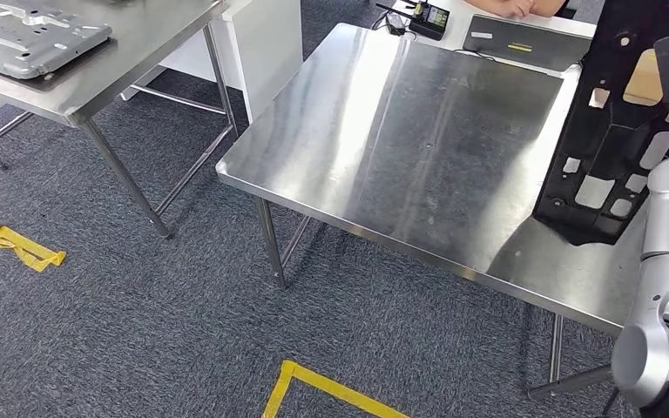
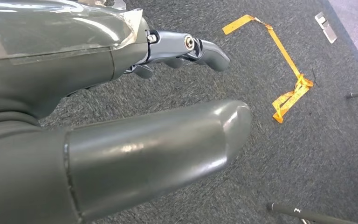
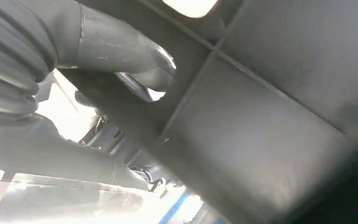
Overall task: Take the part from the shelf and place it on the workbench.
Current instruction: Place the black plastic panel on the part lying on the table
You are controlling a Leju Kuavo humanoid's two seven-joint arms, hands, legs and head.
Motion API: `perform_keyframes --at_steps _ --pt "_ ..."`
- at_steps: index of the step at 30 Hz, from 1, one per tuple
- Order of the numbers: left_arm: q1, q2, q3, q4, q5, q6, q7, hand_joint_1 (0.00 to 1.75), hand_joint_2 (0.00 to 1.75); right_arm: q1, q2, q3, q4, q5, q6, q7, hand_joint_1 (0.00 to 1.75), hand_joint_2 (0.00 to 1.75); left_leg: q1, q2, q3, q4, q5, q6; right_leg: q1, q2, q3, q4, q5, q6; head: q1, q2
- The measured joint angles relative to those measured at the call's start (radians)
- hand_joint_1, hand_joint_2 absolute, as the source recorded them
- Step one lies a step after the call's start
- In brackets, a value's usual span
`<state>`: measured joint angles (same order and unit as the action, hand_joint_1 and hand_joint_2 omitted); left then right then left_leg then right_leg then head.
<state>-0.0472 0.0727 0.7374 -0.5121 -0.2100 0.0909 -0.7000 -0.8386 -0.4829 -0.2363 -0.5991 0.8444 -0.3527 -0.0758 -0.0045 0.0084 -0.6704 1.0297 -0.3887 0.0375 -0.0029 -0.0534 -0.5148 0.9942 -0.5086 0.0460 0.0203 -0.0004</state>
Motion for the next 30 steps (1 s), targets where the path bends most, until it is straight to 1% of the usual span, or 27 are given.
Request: perform_keyframes --at_steps 2,5,9,13,17,20,23,26,28,30 --pt "0.004 0.001 0.000 0.001 0.001 -0.005 0.000 0.00 0.00 0.005 0.005 -0.017 0.034 0.003 -0.023 0.001 1.75 1.75 0.004 0.001 0.008 0.000 -0.005 -0.002 0.003 0.001 0.005 -0.003 -0.003 -0.001 0.000 0.000" --pt "0.014 0.000 0.000 0.000 0.003 -0.010 0.000 0.00 0.00 0.021 0.020 -0.045 0.078 0.008 -0.051 0.014 1.75 1.75 0.009 0.005 0.026 -0.001 -0.016 -0.007 0.006 0.005 0.022 -0.009 -0.010 -0.007 0.000 0.000" --pt "0.028 0.000 0.000 -0.013 0.002 -0.012 0.000 0.00 0.00 0.060 0.052 -0.090 0.126 0.035 -0.110 0.048 1.75 1.75 0.014 0.017 0.041 -0.001 -0.023 -0.012 0.011 0.017 0.036 -0.013 -0.012 -0.010 0.000 0.000" --pt "0.033 -0.006 0.000 -0.031 -0.004 -0.012 0.000 0.00 0.00 0.079 0.091 -0.113 0.155 0.083 -0.150 0.080 1.75 1.75 0.019 0.033 0.059 -0.001 -0.034 -0.010 0.014 0.033 0.051 -0.018 -0.013 -0.011 0.000 0.000" --pt "0.032 -0.018 0.000 -0.047 -0.020 -0.009 0.000 0.00 0.00 0.082 0.124 -0.120 0.165 0.135 -0.167 0.112 1.75 1.75 0.031 0.037 0.082 0.000 -0.043 -0.014 0.021 0.036 0.078 -0.030 -0.017 -0.016 0.000 0.000" --pt "0.023 -0.026 0.000 -0.050 -0.041 -0.008 0.000 0.00 0.00 0.089 0.137 -0.125 0.165 0.154 -0.189 0.122 1.75 1.75 0.036 0.039 0.092 0.003 -0.048 -0.016 0.026 0.039 0.092 -0.037 -0.018 -0.018 0.000 0.000" --pt "0.005 -0.032 -0.003 -0.051 -0.059 -0.003 0.000 0.00 0.00 0.101 0.138 -0.139 0.163 0.152 -0.215 0.107 1.75 1.75 0.039 0.040 0.097 0.007 -0.055 -0.014 0.029 0.039 0.101 -0.041 -0.020 -0.019 0.000 0.000" --pt "-0.011 -0.035 -0.007 -0.050 -0.080 0.003 0.000 0.00 0.00 0.113 0.136 -0.170 0.155 0.129 -0.259 0.052 1.75 1.75 0.040 0.038 0.098 0.010 -0.058 -0.011 0.030 0.038 0.105 -0.043 -0.022 -0.018 0.000 0.000" --pt "-0.019 -0.035 -0.008 -0.050 -0.095 0.008 0.000 0.00 0.00 0.118 0.131 -0.208 0.135 0.116 -0.285 0.004 1.75 1.75 0.037 0.036 0.097 0.011 -0.058 -0.008 0.028 0.037 0.106 -0.043 -0.022 -0.015 0.000 0.000" --pt "-0.024 -0.034 -0.009 -0.050 -0.104 0.010 0.000 0.00 0.00 0.123 0.124 -0.248 0.104 0.119 -0.280 -0.018 1.75 1.75 0.033 0.032 0.095 0.011 -0.058 -0.005 0.025 0.035 0.106 -0.043 -0.023 -0.010 0.000 0.000"
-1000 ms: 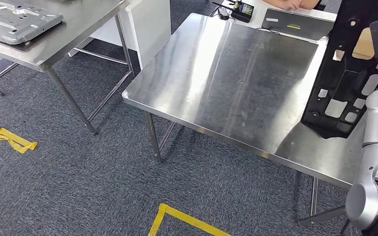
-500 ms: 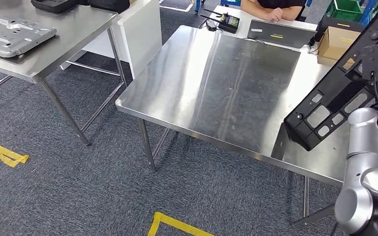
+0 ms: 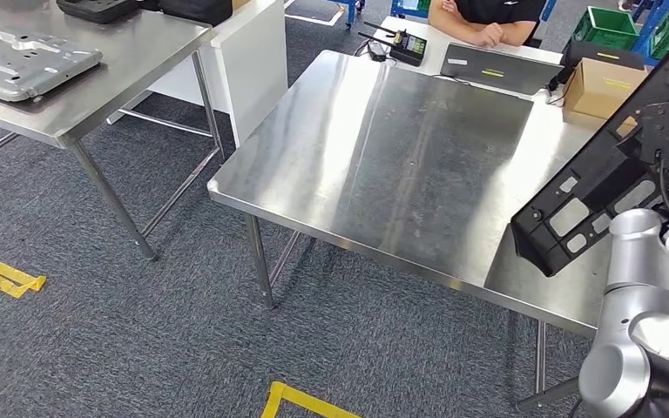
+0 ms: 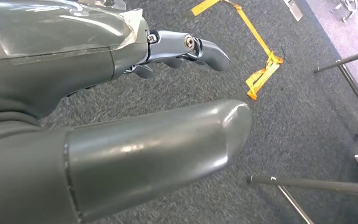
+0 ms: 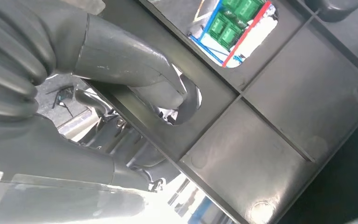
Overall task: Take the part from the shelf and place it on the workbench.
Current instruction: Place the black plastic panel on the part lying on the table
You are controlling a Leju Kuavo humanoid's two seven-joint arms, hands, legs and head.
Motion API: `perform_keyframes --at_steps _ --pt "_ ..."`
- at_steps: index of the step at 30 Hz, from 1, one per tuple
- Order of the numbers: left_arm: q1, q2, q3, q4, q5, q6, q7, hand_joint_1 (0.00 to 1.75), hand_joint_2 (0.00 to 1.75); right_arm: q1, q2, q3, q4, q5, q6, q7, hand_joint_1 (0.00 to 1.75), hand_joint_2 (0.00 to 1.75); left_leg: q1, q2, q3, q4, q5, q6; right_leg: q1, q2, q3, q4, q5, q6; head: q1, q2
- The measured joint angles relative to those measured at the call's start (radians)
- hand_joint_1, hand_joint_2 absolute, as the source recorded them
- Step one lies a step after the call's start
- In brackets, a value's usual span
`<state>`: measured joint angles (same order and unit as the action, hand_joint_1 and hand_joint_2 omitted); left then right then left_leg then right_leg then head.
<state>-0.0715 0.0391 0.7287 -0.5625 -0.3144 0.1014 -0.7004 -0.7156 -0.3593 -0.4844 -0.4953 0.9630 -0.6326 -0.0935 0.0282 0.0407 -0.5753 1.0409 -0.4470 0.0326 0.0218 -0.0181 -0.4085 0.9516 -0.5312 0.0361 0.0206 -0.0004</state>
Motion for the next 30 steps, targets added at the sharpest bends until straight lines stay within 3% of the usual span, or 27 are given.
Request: perform_keyframes --at_steps 6,10,16,19,26,30 --pt "-0.001 0.008 -0.003 -0.001 -0.010 0.001 0.000 0.00 0.00 0.009 -0.010 -0.082 -0.124 -0.058 0.033 -0.101 1.75 1.75 -0.013 -0.011 -0.015 -0.001 0.002 0.006 -0.009 -0.011 -0.007 0.004 -0.002 0.007 0.000 0.000" --pt "0.004 0.018 -0.017 -0.001 0.017 0.013 0.000 0.00 0.00 -0.021 -0.047 -0.065 -0.252 -0.076 0.144 -0.046 1.75 1.75 -0.025 -0.016 -0.036 -0.001 0.010 0.016 -0.018 -0.018 -0.027 0.015 -0.001 0.009 0.000 0.000" --pt "0.007 0.024 -0.028 -0.001 0.018 0.015 0.000 0.00 0.00 -0.064 -0.073 -0.044 -0.349 -0.070 0.170 -0.035 1.75 1.75 -0.028 -0.021 -0.044 -0.003 0.013 0.018 -0.021 -0.024 -0.037 0.017 -0.002 0.011 0.000 0.000" --pt "0.005 0.029 -0.037 -0.001 -0.001 0.006 0.000 0.00 0.00 -0.152 -0.110 -0.007 -0.433 -0.045 0.251 -0.014 1.75 1.75 -0.035 -0.025 -0.053 -0.003 0.017 0.019 -0.027 -0.027 -0.049 0.025 -0.002 0.014 0.000 0.000" --pt "-0.022 0.047 -0.075 0.017 -0.016 0.000 0.000 0.00 0.00 -0.500 -0.244 0.163 -0.546 -0.024 0.537 0.088 1.75 1.75 -0.041 -0.031 -0.059 -0.008 0.023 0.020 -0.035 -0.035 -0.068 0.031 -0.003 0.014 0.000 0.000" --pt "-0.049 0.049 -0.105 0.042 -0.022 0.002 0.000 0.00 0.00 -0.586 -0.319 0.244 -0.594 -0.032 0.623 0.112 1.75 1.75 -0.039 -0.031 -0.059 -0.008 0.024 0.019 -0.033 -0.035 -0.068 0.031 -0.003 0.014 0.000 0.000"
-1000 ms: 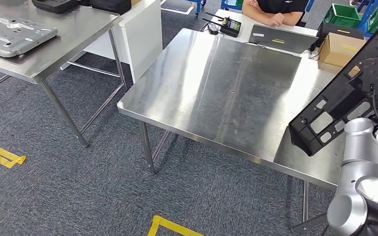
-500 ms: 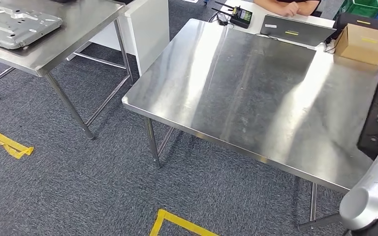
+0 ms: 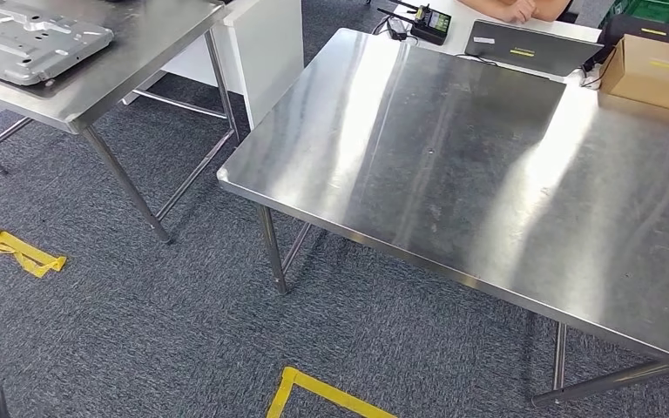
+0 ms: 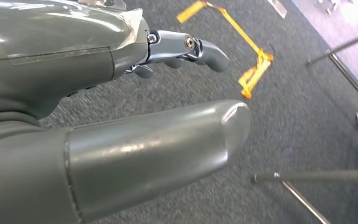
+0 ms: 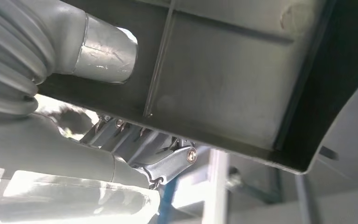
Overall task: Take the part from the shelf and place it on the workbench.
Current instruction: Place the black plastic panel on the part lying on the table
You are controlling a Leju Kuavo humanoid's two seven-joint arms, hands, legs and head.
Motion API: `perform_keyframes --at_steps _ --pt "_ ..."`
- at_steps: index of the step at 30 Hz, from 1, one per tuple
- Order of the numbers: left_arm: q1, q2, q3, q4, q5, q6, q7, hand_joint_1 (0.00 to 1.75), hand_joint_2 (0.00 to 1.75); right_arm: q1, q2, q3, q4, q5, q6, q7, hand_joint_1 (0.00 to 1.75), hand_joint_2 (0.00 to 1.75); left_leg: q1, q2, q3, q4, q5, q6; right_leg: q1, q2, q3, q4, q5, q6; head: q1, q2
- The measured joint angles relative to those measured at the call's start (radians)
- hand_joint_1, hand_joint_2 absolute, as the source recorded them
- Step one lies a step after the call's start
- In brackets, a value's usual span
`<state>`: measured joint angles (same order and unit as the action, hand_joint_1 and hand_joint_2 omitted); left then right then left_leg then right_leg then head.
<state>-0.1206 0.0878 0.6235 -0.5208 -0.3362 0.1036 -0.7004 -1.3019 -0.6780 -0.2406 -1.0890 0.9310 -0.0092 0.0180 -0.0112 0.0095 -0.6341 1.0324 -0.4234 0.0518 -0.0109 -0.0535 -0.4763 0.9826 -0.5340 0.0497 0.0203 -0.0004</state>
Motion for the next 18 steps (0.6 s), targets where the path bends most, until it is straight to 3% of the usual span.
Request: perform_keyframes --at_steps 4,9,13,18 --pt "-0.011 -0.003 -0.033 0.008 0.017 0.006 0.000 0.00 0.00 0.073 -0.078 0.010 -0.013 -0.045 -0.008 -0.014 1.75 1.75 0.001 0.001 0.000 0.000 0.000 0.000 0.001 0.001 0.000 -0.001 0.000 0.000 0.000 0.000" --pt "-0.015 -0.006 -0.084 0.008 0.042 0.002 0.000 0.00 0.00 0.369 -0.174 -0.083 -0.014 -0.123 -0.083 -0.084 1.75 1.75 0.002 -0.002 0.001 0.001 0.000 0.000 0.002 -0.002 0.003 -0.003 0.001 0.001 0.000 0.000" --pt "-0.016 -0.005 -0.119 0.004 0.059 0.009 0.000 0.00 0.00 0.603 -0.178 -0.224 -0.022 -0.143 -0.118 -0.113 1.75 1.75 -0.001 -0.002 -0.001 0.000 0.001 0.001 0.001 -0.002 0.010 -0.002 0.002 0.003 0.000 0.000" --pt "-0.015 -0.002 -0.151 -0.015 0.073 0.009 0.000 0.00 0.00 0.726 -0.145 -0.283 -0.022 -0.112 -0.128 -0.107 1.75 1.75 0.000 0.000 0.000 0.000 0.002 0.002 0.002 0.001 0.008 -0.002 0.002 0.003 0.000 0.000"
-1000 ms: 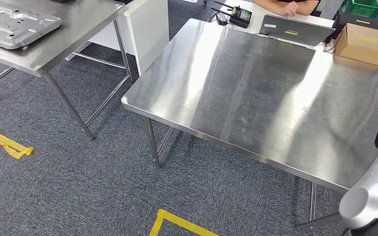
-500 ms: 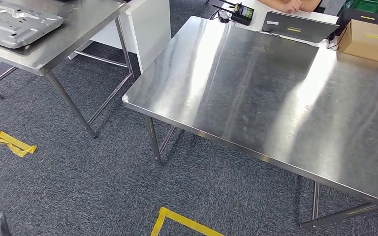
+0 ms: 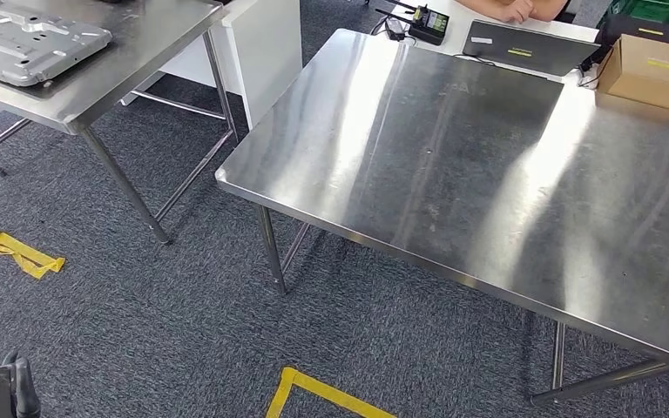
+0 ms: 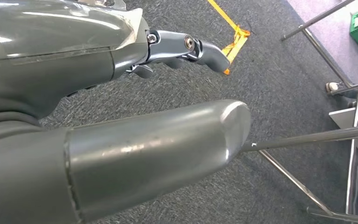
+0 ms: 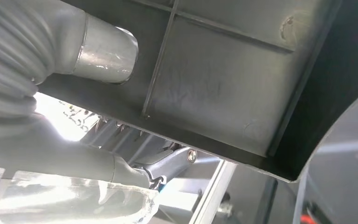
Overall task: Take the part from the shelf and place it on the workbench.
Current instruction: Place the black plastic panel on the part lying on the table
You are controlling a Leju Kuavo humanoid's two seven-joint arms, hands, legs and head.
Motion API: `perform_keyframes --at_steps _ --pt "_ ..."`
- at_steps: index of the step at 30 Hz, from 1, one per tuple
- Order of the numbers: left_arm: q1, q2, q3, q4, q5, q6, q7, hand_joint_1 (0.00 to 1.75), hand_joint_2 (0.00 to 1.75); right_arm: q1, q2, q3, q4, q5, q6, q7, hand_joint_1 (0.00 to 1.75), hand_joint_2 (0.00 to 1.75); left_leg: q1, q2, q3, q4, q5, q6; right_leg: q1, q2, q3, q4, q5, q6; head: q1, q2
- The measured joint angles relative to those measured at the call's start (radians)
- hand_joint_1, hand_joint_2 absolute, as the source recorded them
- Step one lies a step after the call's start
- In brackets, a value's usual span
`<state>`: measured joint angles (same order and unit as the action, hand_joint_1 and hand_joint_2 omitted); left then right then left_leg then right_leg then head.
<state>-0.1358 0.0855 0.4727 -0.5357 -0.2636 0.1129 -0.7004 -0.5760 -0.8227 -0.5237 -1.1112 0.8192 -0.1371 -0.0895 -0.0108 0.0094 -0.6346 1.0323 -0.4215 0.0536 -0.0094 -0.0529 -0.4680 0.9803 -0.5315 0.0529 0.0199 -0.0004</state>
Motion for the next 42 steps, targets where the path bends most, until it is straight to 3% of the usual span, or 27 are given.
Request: perform_keyframes --at_steps 15,23,42 --pt "0.003 0.002 -0.021 -0.010 0.006 0.000 0.000 0.00 0.00 0.043 0.030 -0.030 0.008 0.046 -0.015 0.015 1.75 1.75 0.001 0.000 0.000 -0.001 0.000 -0.001 0.001 0.000 -0.004 0.000 -0.001 -0.001 0.000 0.000" --pt "0.019 0.005 -0.055 -0.018 0.036 0.000 0.000 0.00 0.00 0.010 0.168 -0.006 0.196 0.210 -0.203 0.027 1.75 1.75 0.001 0.003 0.001 -0.001 0.001 -0.001 0.001 0.002 -0.001 0.000 0.000 0.000 0.000 0.000" --pt "0.047 0.006 -0.084 -0.012 -0.001 -0.015 0.000 0.00 0.00 -0.071 0.404 0.064 0.439 0.401 -0.348 0.055 1.75 1.75 0.007 -0.007 0.002 -0.001 0.003 -0.004 0.004 -0.006 -0.004 -0.001 -0.001 -0.002 0.000 0.000"
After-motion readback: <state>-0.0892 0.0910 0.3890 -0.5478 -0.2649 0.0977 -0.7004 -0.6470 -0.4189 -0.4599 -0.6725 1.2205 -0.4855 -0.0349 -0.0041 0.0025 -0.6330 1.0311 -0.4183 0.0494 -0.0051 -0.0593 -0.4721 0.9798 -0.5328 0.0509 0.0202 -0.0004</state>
